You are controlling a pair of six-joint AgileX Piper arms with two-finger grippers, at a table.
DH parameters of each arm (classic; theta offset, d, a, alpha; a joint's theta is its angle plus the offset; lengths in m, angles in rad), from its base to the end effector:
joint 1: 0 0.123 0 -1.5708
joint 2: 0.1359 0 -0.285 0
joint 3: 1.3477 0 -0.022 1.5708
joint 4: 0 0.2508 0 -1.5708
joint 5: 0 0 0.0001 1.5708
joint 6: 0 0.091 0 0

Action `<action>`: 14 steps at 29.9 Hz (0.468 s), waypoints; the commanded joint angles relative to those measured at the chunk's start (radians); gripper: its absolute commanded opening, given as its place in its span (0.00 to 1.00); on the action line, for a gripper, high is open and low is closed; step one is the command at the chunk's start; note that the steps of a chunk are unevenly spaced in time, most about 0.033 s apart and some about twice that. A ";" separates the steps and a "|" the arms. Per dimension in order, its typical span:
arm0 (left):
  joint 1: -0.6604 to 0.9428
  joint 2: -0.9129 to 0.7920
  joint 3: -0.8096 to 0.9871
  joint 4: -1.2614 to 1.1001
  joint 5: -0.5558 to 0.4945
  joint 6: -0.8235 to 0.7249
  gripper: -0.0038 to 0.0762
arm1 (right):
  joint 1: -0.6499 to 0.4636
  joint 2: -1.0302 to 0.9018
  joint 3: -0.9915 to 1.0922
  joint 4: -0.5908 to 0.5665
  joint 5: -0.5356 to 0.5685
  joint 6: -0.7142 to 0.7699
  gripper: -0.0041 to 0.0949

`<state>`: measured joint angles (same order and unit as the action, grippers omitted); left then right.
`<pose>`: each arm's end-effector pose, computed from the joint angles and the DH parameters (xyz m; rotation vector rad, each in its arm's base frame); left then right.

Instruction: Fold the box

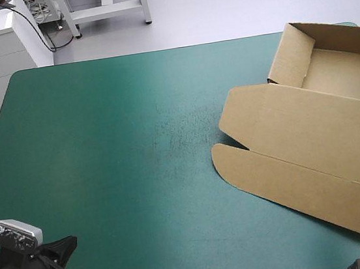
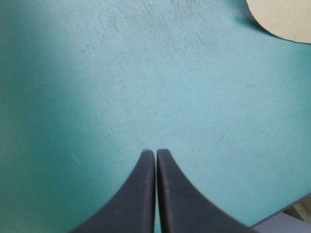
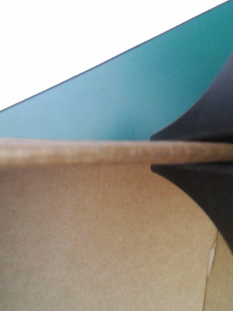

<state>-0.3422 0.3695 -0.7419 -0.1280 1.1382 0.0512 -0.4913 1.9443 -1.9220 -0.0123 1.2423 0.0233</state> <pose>0.0305 -0.0221 0.3354 0.4438 2.2160 -0.3155 0.3721 -0.2003 0.3260 0.6997 2.6680 -0.1441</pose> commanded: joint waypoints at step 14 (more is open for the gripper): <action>-0.004 0.011 -0.023 -0.018 -0.057 0.000 0.04 | -0.069 0.000 -0.033 0.012 0.008 -0.100 0.76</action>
<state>-0.3422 0.3692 -0.7419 -0.1280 1.1382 0.0512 -0.5533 2.0037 -1.9240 0.0000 1.2414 -0.0810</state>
